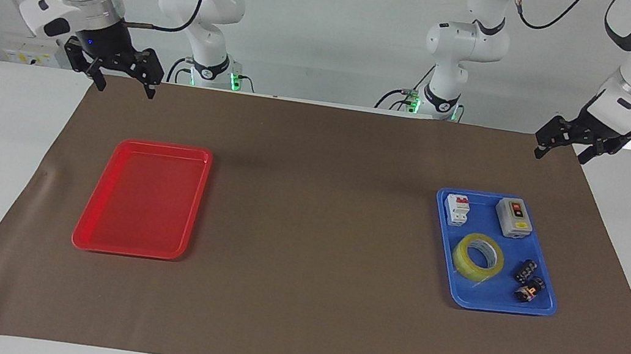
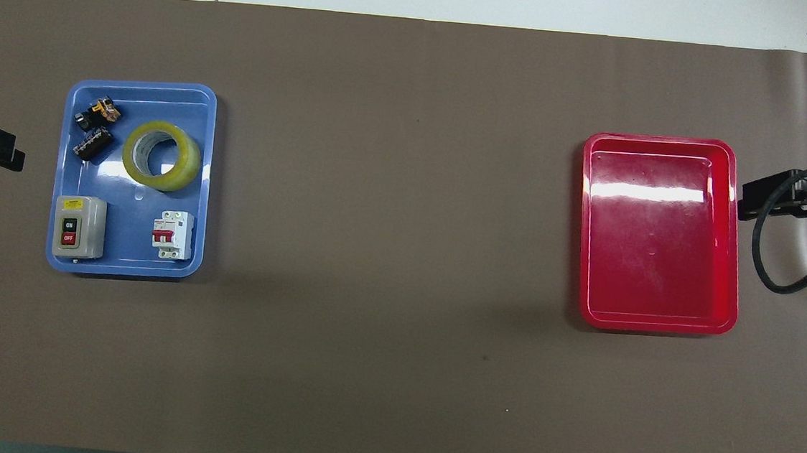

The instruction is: Place and move tape with both arms

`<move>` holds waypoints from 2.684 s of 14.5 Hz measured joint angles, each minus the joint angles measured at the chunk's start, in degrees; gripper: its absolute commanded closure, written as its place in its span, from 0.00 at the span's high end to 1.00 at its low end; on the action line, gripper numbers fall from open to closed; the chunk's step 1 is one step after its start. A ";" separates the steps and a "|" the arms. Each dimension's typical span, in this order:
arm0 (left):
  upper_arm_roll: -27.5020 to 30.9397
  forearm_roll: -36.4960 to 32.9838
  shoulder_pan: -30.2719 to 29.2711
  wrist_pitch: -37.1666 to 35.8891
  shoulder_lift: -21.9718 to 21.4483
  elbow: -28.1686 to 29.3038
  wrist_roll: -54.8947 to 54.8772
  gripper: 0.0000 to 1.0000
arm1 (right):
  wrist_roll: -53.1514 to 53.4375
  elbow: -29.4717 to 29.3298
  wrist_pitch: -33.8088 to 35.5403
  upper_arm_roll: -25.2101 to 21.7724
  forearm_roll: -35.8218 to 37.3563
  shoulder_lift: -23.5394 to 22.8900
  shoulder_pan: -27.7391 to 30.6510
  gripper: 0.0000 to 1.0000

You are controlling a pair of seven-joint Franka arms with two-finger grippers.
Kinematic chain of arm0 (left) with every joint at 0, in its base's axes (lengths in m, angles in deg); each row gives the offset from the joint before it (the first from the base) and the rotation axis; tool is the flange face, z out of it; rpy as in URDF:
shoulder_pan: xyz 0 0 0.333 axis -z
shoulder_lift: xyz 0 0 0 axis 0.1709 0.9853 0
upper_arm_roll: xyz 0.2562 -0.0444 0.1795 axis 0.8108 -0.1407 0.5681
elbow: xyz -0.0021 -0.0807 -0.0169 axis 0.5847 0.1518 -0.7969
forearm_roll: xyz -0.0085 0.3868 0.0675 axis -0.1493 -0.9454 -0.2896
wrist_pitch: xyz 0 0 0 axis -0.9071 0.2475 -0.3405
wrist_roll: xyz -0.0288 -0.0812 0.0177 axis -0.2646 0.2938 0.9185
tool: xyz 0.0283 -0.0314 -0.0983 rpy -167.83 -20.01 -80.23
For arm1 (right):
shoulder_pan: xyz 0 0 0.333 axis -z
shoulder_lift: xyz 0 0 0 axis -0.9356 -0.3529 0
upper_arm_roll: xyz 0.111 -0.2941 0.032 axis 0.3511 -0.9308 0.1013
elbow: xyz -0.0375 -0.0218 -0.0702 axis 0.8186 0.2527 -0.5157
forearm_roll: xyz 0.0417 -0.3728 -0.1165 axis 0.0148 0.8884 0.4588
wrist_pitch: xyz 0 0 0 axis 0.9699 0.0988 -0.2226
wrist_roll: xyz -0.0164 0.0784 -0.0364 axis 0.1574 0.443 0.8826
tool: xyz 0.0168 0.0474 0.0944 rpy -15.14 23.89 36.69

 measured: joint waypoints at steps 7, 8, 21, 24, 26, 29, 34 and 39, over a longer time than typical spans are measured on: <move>-0.12 0.00 0.05 0.31 0.00 0.02 0.00 1.00 | 0.00 0.07 0.00 0.00 0.00 0.00 0.00 1.00; -0.15 0.00 0.06 1.34 -0.01 0.24 0.00 1.00 | 0.00 0.09 0.00 0.00 0.00 0.00 0.00 1.00; -0.26 0.00 0.66 40.12 11.27 17.93 -2.72 1.00 | 0.00 0.31 0.00 0.00 -0.07 0.00 0.00 1.00; -0.25 0.00 0.63 48.20 15.50 20.52 -2.73 1.00 | 0.00 0.44 0.00 0.00 -0.07 0.00 0.00 1.00; -0.22 0.00 0.53 49.57 16.73 21.10 -2.73 1.00 | 0.00 0.48 0.00 0.00 -0.08 0.00 0.00 1.00; -0.16 0.00 0.48 49.61 17.32 21.88 -2.77 1.00 | 0.00 0.51 0.00 0.00 -0.15 0.00 0.00 1.00; -0.16 0.00 0.49 52.24 17.33 24.61 -2.59 0.00 | 0.00 0.51 0.00 0.00 -0.17 0.00 0.00 1.00; -0.13 0.00 0.48 52.40 17.30 24.68 -1.98 0.00 | 0.00 0.52 0.00 0.00 -0.17 0.00 0.00 1.00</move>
